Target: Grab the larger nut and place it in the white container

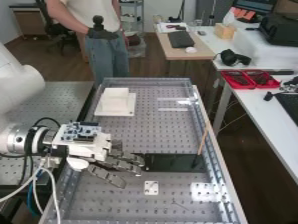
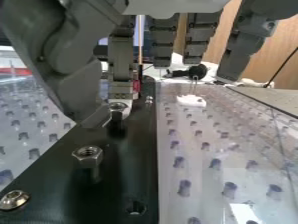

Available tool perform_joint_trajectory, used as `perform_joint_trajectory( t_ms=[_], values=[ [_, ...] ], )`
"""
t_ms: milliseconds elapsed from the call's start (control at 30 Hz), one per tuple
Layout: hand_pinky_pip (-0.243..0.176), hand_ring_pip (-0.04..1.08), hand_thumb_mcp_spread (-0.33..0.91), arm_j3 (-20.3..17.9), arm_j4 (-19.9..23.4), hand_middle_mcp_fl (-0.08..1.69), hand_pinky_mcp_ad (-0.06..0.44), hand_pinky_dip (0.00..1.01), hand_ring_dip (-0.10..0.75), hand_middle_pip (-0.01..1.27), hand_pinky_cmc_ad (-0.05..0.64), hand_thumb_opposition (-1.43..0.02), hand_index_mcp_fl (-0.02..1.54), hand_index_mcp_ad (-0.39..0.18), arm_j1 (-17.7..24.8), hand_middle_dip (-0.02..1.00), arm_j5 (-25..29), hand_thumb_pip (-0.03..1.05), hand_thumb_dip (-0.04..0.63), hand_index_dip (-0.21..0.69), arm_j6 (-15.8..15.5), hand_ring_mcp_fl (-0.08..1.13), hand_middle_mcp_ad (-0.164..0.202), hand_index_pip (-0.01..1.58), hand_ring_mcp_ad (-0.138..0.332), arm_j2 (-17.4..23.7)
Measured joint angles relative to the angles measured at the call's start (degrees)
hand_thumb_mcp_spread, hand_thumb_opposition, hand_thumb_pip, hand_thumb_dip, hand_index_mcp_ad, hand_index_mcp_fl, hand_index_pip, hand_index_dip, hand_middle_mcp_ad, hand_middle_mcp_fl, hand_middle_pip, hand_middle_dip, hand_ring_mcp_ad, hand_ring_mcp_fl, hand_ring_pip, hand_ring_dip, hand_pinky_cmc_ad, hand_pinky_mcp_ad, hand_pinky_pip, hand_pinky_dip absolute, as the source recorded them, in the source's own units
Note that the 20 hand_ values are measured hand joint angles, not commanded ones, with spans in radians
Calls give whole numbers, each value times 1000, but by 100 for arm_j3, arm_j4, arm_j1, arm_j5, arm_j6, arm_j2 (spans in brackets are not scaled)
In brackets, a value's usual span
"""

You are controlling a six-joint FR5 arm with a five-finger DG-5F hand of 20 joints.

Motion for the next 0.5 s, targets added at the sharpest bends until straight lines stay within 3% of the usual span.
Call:
perform_joint_trajectory(
  t_ms=[233, 500],
  values=[
    [-61, 93, 257, 10, 29, 5, 278, 490, 126, 127, 333, -836, 10, -152, 8, 253, -7, 876, 220, 93, 29, 5, 75, 1496, 122, -27],
    [-61, 86, 257, 20, -1, 5, 278, 490, 134, 127, 333, -836, 10, -152, 10, 251, 11, 876, 220, 19, 16, 9, 75, 1356, 124, -22]
  ],
)
